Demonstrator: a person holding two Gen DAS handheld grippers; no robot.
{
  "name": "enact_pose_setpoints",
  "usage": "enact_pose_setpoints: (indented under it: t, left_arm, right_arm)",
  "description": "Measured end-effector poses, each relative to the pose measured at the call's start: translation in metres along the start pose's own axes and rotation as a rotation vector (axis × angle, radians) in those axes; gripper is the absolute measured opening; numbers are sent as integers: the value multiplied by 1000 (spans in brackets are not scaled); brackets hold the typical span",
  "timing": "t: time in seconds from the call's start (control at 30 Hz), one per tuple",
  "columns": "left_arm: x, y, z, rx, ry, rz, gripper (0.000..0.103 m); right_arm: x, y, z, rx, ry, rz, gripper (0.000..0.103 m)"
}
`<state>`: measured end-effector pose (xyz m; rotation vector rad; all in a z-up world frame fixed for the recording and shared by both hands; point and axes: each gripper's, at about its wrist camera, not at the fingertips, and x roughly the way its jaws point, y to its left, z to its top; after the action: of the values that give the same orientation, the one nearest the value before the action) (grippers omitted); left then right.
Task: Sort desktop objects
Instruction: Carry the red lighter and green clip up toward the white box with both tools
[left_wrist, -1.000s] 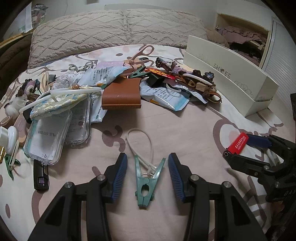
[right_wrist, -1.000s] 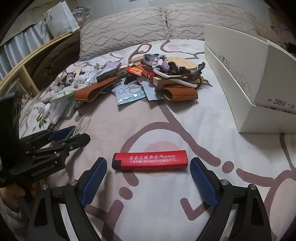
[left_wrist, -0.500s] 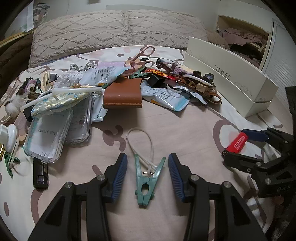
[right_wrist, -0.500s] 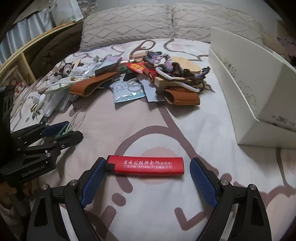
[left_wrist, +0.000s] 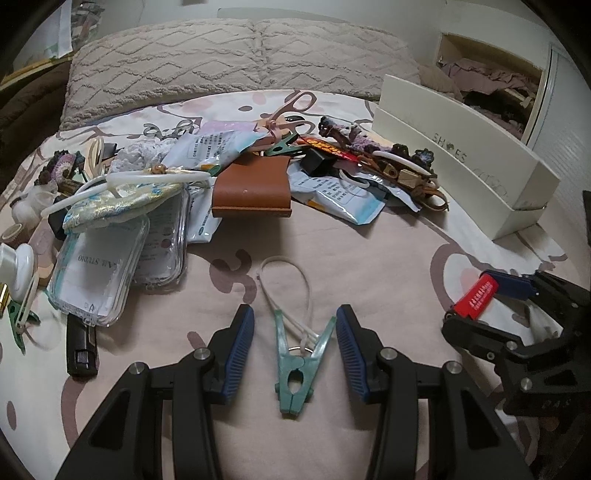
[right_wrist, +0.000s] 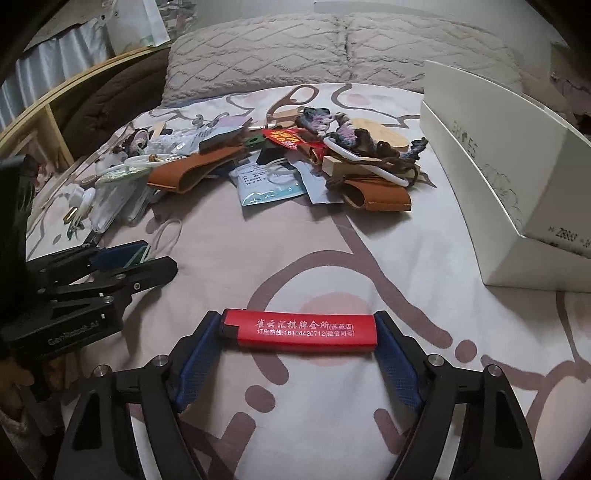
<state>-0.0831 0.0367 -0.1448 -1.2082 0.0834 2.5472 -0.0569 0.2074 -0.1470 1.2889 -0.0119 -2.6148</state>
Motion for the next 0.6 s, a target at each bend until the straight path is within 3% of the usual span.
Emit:
enact_pose_setpoints:
  t: [0.13, 0.27, 0.6]
  left_arm:
    - [0, -1, 0, 9, -4, 7, 46]
    - [-3, 0, -1, 10, -13, 1, 32]
    - [-7, -4, -3, 21, -36, 18, 31]
  right_arm:
    - [-1, 2, -2, -5, -6, -11, 82]
    - [-1, 2, -2, -6, -10, -16, 82]
    - [-1, 2, -3, -2, -15, -15, 82]
